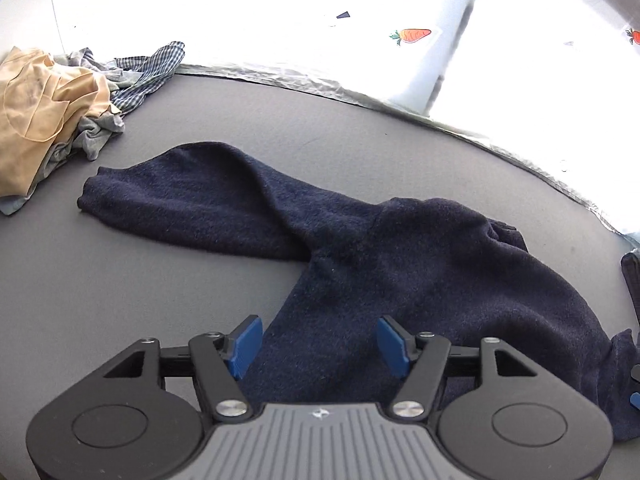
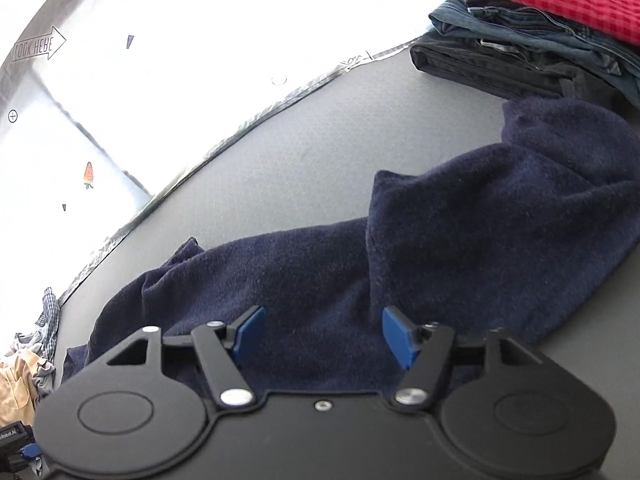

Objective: Fold clothes
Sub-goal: 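Open both grippers and regrasp the sweater hem with both grippers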

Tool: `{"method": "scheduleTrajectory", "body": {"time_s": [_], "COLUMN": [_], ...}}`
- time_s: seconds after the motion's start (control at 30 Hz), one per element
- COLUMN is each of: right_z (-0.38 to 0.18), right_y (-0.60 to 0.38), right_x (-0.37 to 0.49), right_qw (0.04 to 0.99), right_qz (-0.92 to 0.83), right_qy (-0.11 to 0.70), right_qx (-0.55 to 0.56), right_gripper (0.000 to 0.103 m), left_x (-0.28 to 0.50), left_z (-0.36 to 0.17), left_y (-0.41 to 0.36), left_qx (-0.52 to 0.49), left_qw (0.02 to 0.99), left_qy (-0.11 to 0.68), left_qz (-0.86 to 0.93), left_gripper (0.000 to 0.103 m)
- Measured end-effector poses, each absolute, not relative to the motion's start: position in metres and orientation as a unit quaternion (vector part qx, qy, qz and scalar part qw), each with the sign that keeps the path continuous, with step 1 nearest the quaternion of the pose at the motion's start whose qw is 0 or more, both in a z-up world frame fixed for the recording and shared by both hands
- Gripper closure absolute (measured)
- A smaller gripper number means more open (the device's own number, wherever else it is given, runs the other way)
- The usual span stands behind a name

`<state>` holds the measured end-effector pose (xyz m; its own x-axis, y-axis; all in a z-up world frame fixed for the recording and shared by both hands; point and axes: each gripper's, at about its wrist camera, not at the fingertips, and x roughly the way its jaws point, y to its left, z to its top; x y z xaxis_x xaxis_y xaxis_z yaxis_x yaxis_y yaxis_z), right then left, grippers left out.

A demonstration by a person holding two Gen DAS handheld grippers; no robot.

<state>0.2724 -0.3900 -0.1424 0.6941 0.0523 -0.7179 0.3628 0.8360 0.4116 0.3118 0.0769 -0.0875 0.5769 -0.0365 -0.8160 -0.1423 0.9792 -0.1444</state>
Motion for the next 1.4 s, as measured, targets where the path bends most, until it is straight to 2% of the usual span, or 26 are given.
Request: {"method": "scheduleTrajectory", "body": {"time_s": [0.23, 0.4, 0.53, 0.6, 0.67, 0.8, 0.97, 1.07, 1.4], "right_z": [-0.155, -0.184, -0.205, -0.206, -0.206, -0.203, -0.197, -0.196, -0.199], "right_y": [-0.424, -0.449, -0.456, -0.449, -0.440, -0.430, -0.427, -0.418, -0.415], "right_x": [0.365, 0.412, 0.409, 0.398, 0.385, 0.353, 0.323, 0.316, 0.319], "right_qw": [0.887, 0.877, 0.865, 0.865, 0.861, 0.847, 0.822, 0.822, 0.819], "right_qz": [-0.132, -0.163, -0.163, -0.161, -0.168, -0.178, -0.191, -0.184, -0.195], "right_qy": [0.386, 0.421, 0.453, 0.462, 0.471, 0.487, 0.508, 0.516, 0.517], "right_qx": [0.215, 0.163, 0.143, 0.114, 0.095, 0.119, 0.173, 0.156, 0.157], "right_gripper": [0.027, 0.031, 0.035, 0.034, 0.033, 0.032, 0.032, 0.031, 0.029], "left_x": [0.386, 0.435, 0.476, 0.496, 0.512, 0.533, 0.545, 0.548, 0.543], "left_z": [-0.098, -0.114, -0.127, -0.133, -0.139, -0.149, -0.161, -0.163, -0.178], "left_y": [0.029, -0.003, -0.032, -0.047, -0.056, -0.075, -0.105, -0.117, -0.129], "left_qx": [-0.061, -0.027, 0.009, 0.020, 0.030, 0.060, 0.143, 0.172, 0.174], "left_qw": [0.878, 0.869, 0.866, 0.864, 0.860, 0.855, 0.846, 0.838, 0.797], "left_qy": [0.475, 0.494, 0.500, 0.503, 0.508, 0.508, 0.486, 0.473, 0.482], "left_qz": [0.010, -0.003, -0.013, -0.019, -0.038, -0.091, -0.165, -0.212, -0.320], "left_gripper": [0.027, 0.026, 0.024, 0.019, 0.019, 0.018, 0.018, 0.018, 0.019]}}
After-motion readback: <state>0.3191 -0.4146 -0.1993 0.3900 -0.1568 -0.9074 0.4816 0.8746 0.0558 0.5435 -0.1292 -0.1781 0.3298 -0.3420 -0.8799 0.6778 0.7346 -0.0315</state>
